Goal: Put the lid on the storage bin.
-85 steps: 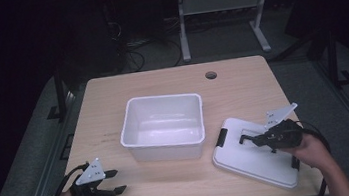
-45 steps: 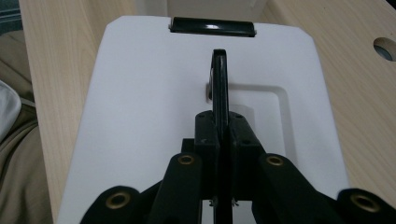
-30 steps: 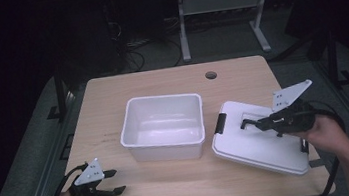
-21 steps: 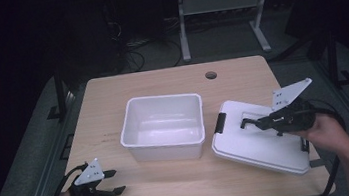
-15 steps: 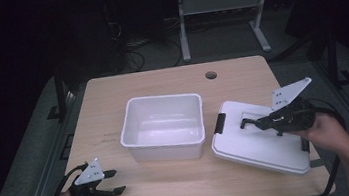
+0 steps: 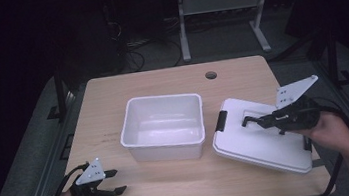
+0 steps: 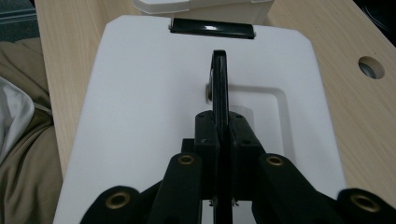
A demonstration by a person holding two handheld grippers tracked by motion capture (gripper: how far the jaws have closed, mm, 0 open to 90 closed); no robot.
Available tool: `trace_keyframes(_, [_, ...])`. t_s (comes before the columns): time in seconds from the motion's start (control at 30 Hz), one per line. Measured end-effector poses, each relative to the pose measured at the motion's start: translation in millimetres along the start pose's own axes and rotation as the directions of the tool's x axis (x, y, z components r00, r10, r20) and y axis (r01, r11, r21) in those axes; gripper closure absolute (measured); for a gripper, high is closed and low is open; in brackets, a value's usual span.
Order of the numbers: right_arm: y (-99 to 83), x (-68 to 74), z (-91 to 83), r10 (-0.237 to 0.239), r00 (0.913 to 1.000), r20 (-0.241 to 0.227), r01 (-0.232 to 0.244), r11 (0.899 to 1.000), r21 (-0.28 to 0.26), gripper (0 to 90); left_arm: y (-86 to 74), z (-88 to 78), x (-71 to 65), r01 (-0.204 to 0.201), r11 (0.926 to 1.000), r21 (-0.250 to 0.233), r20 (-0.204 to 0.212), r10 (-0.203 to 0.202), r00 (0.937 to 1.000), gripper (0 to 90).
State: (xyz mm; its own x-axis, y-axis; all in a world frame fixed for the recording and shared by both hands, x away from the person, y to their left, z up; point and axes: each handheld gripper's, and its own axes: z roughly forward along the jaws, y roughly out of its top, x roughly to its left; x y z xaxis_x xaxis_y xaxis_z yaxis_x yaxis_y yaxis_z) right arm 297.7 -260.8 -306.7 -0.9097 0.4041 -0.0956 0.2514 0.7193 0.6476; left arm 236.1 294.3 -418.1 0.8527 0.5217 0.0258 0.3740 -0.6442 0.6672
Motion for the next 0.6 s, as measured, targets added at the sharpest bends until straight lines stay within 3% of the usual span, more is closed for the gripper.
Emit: trace_keyframes(0.6, [33.8,1.2,-24.5,-0.049,0.9987,0.014,0.049,0.999,-0.022,83.7,-2.7,0.3,2.5,0.011,0.9999,0.000,0.006,-0.011,0.9999,37.1])
